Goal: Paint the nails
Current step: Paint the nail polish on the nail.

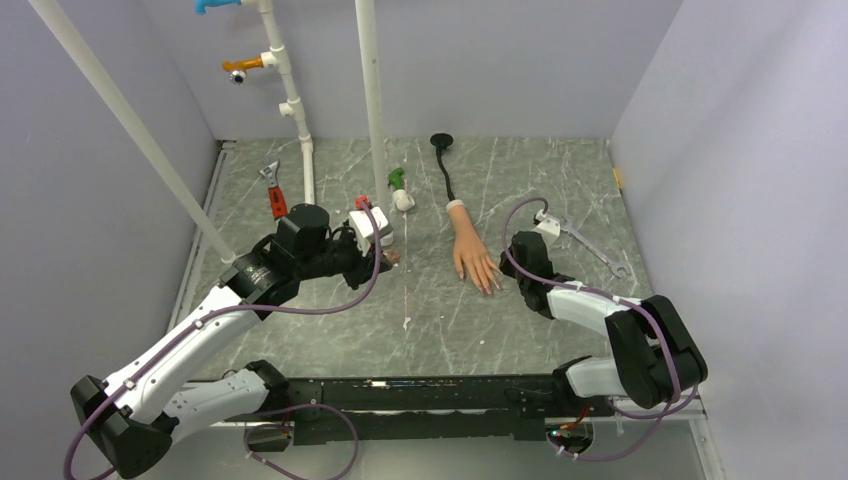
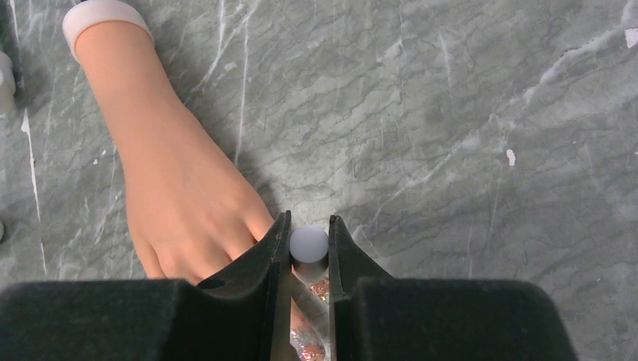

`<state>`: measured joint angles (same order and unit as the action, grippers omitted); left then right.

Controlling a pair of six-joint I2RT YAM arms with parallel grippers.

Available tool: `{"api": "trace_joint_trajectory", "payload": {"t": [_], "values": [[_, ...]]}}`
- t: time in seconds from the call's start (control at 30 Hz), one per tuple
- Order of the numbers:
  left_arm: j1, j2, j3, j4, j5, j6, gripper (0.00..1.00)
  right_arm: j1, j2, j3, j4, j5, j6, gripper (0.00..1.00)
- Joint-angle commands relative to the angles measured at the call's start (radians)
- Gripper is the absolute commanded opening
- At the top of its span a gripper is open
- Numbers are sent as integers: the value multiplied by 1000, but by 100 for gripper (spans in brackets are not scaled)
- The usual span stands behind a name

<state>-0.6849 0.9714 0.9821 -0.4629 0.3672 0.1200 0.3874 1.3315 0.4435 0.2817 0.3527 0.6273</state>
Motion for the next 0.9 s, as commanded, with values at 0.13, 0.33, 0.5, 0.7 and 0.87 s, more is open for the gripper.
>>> {"api": "trace_joint_trajectory", "payload": {"t": [0.13,0.33,0.5,0.7,0.87], "values": [[-9,-21,49,14,-1,20,0,-2,-17,25,25,-7,-7,0],[-11,-20,48,14,-1,23,0,-3,-64,-16,13,-13,-6,0],[-17,-22,46,15,-8,22,0,-3,-76,-42,4,-18,-8,0],[-19,-23,48,13,-7,22,0,-3,-126,-68,-23,-17,-10,0],[-22,-25,44,17,-8,21,0,-3,-179,-83,-45,-12,-18,0]]}}
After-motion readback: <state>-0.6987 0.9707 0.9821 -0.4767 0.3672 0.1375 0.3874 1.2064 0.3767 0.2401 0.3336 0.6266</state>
